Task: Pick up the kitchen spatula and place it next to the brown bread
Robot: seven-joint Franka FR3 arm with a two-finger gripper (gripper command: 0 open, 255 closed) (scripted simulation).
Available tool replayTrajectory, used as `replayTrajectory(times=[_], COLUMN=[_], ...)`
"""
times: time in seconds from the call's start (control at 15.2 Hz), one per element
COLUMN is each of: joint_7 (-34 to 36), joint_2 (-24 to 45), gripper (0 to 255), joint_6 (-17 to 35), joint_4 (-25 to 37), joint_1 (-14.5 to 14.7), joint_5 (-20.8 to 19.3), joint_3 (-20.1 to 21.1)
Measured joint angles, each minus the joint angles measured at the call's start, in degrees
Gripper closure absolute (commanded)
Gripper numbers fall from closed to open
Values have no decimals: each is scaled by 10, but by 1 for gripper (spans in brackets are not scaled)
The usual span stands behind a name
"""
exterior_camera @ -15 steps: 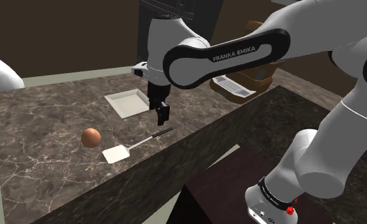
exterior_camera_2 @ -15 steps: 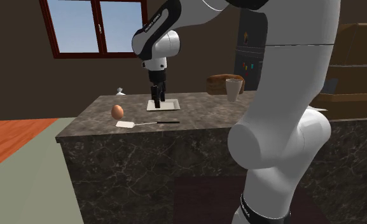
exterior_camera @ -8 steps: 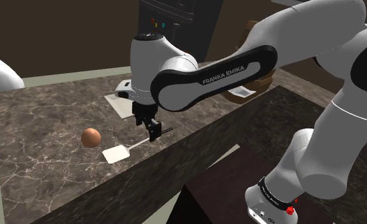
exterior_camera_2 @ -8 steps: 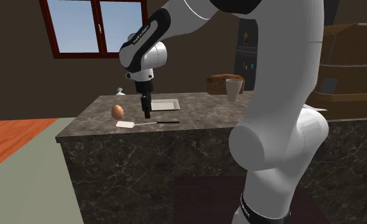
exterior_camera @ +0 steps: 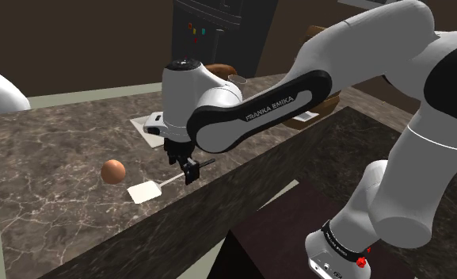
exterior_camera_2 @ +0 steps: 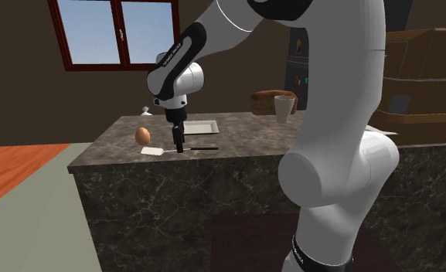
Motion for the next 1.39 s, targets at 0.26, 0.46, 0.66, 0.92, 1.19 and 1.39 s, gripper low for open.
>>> replayTrajectory(times=[0.26, 0.46, 0.66, 0.92, 1.19, 1.39], joint_7=[0, 0, 0, 0, -3, -8], joint_2=[0, 0, 0, 0, -9, -21], gripper=[0, 255, 255, 255, 255, 255], joint_6=[1, 1, 1, 1, -13, -32], joint_4=[-1, -1, -1, -1, 5, 13], joint_1=[0, 0, 0, 0, -1, -2], joint_5=[0, 0, 0, 0, 4, 10], joint_3=[0, 0, 0, 0, 1, 2])
